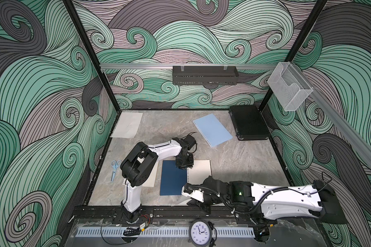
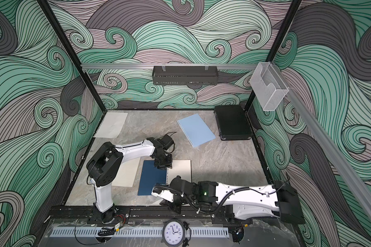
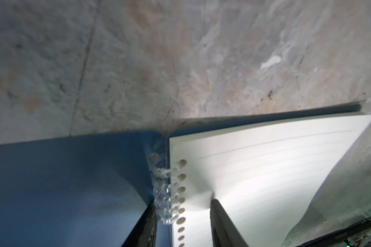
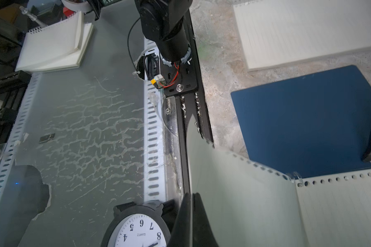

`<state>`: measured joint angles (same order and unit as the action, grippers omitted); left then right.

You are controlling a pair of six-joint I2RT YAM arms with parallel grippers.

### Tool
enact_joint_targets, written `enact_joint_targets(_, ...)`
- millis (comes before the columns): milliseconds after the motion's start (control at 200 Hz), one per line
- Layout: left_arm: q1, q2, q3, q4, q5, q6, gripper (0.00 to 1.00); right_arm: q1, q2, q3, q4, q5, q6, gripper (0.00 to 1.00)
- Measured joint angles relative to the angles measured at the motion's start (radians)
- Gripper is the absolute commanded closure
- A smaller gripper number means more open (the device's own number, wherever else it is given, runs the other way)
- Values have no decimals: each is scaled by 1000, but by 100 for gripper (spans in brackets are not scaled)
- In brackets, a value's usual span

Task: Tear off pages from different notebooks
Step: Tear off the paper from the notebook.

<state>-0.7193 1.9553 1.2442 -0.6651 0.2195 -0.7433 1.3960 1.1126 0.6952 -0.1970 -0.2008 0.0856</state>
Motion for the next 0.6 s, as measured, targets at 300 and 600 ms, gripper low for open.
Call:
enact_joint_targets(300,7,25,19,91,19,2,59,-26,-33,-24,21,-4,21,100)
enact_joint_targets(600,13,57,28,237,29,3,59,100,9,-49,156,-66,82,100)
